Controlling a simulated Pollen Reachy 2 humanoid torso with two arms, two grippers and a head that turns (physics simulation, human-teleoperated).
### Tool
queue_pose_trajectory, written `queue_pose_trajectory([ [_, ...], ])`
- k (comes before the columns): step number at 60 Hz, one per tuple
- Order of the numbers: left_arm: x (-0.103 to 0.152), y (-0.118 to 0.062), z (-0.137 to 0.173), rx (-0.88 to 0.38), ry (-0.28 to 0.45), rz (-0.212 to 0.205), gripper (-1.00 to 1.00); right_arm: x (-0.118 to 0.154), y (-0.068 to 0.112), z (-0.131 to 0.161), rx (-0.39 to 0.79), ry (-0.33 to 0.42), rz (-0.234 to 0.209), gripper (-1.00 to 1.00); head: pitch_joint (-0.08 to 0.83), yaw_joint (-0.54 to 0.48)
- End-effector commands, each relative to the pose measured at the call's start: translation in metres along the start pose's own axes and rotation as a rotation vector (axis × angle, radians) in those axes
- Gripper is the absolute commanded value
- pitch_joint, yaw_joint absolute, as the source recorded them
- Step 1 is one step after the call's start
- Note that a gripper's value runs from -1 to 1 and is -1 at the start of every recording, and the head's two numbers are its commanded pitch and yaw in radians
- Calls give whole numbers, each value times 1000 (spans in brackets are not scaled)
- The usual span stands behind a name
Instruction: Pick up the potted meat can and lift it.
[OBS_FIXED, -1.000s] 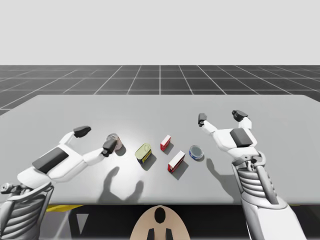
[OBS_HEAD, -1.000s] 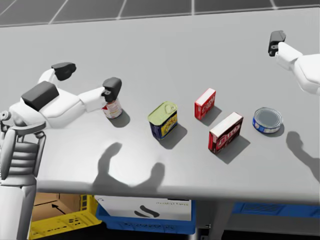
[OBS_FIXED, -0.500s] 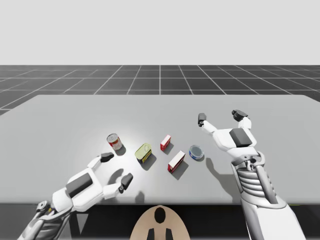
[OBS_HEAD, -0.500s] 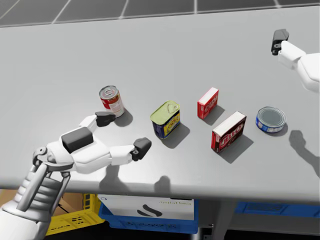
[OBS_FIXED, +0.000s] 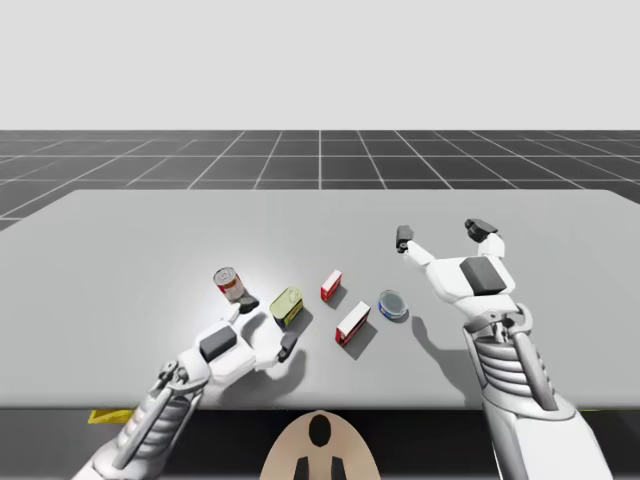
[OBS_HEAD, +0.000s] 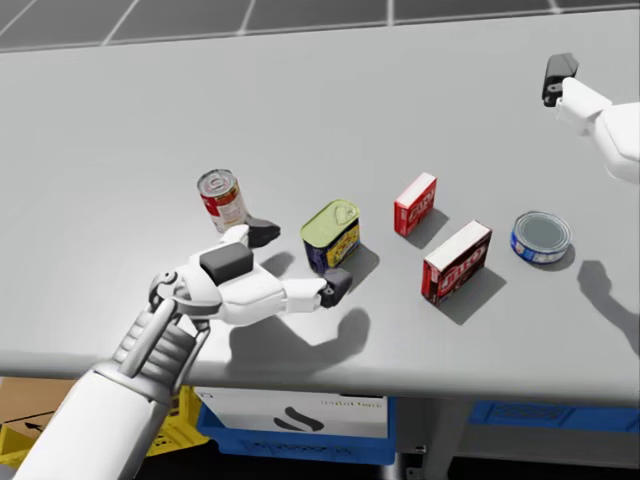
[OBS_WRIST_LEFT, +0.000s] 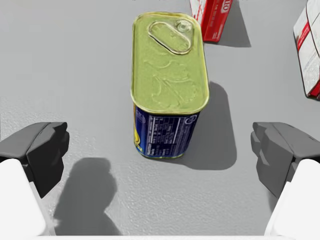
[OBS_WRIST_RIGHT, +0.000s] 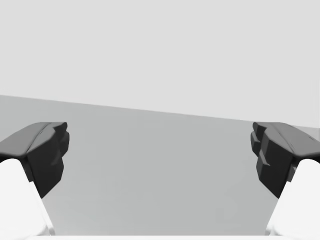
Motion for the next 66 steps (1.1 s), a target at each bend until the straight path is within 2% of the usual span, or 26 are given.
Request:
queue_pose_trajectory([
  [1,3,-2,-25,19,19,3,-1000,1,0,1,2,-5,-4,-1000,723,150],
  [9,4,-4,-42,35,36,8,-1000,3,0,2,2,-10,-8,-1000,723,150],
  [18,7,-8,-57,60,34,-28,-1000,4,-1,3,1,-11,-14,-1000,718,151],
  [29,4,-7,-63,81,36,-30,-1000,6,-2,4,0,-14,-17,-1000,708,150],
  [31,2,-6,-63,87,41,-27,-570,6,-2,4,0,-14,-17,-1000,707,150],
  [32,2,-6,-61,83,40,-29,926,6,-2,5,-1,-14,-19,-1000,706,150],
  [33,1,-6,-61,83,41,-29,972,6,-2,5,-1,-15,-19,-1000,705,150],
  [44,-2,-7,-52,73,46,-41,1000,8,-2,6,-5,-15,-27,-1000,673,152],
  [50,-2,-8,-51,70,42,-51,1000,7,-2,7,-5,-12,-26,-1000,584,159],
  [56,-2,-9,-50,59,41,-43,1000,7,-2,6,-5,-10,-27,-1000,435,167],
  [59,-2,-9,-49,60,40,-43,1000,7,-2,6,-3,-7,-32,-1000,389,172],
  [66,-1,-11,-49,60,40,-41,1000,7,-3,5,-4,-4,-38,-1000,337,185],
])
